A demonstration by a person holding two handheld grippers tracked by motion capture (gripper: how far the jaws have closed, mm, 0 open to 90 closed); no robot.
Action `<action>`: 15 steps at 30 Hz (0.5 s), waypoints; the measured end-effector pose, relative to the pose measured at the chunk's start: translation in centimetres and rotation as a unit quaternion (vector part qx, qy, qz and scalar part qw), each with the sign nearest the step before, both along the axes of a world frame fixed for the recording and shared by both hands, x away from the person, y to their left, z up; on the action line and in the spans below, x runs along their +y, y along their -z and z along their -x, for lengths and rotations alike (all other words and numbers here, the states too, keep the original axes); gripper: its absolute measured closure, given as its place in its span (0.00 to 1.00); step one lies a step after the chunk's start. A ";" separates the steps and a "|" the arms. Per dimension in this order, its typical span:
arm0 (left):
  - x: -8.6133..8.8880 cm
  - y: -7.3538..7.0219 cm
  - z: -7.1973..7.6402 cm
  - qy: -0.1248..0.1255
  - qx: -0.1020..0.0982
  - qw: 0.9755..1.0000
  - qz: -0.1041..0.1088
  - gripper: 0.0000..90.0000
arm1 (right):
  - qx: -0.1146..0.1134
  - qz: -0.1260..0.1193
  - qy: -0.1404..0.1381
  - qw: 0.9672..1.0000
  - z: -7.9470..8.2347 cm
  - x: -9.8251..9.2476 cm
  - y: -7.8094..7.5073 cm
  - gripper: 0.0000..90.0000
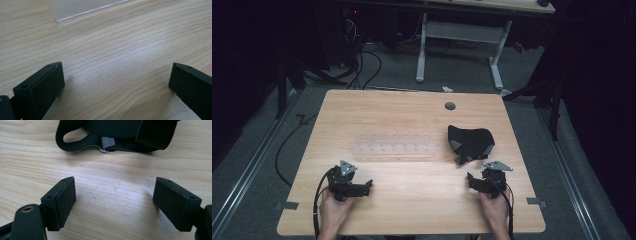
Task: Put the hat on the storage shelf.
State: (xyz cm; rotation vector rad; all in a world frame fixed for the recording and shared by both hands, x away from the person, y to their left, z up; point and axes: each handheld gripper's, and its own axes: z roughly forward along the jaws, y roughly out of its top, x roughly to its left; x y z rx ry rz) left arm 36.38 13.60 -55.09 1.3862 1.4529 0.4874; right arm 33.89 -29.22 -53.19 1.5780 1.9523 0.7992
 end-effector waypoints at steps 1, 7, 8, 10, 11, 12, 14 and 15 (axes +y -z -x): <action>0.0 0.0 0.0 0.000 0.000 1.000 0.000 0.01 | 0.000 0.000 0.000 1.000 0.0 0.0 0.0 0.21; 0.0 0.0 0.0 0.000 -0.001 1.000 -0.001 0.01 | 0.000 0.000 -0.002 1.000 0.0 0.0 0.0 0.21; 0.0 0.0 0.0 0.000 -0.001 1.000 -0.001 0.01 | 0.000 0.000 -0.003 1.000 0.0 0.0 0.0 0.21; 0.0 0.0 0.0 -0.001 -0.001 1.000 -0.001 0.01 | 0.000 0.001 -0.003 1.000 0.0 0.0 0.0 0.20; 0.0 0.0 0.0 -0.001 -0.001 1.000 -0.001 0.01 | 0.001 0.000 -0.004 1.000 0.0 0.1 0.0 0.20; 0.0 0.0 0.0 -0.001 -0.001 1.000 -0.001 0.01 | 0.002 0.000 -0.005 1.000 0.0 0.0 0.0 0.20; 0.0 0.0 0.0 -0.001 -0.002 1.000 -0.001 0.01 | 0.002 -0.002 -0.007 1.000 0.0 0.0 0.0 0.20; 0.0 0.0 0.0 0.000 -0.002 1.000 -0.001 0.01 | 0.002 -0.001 -0.006 1.000 0.1 0.1 0.0 0.21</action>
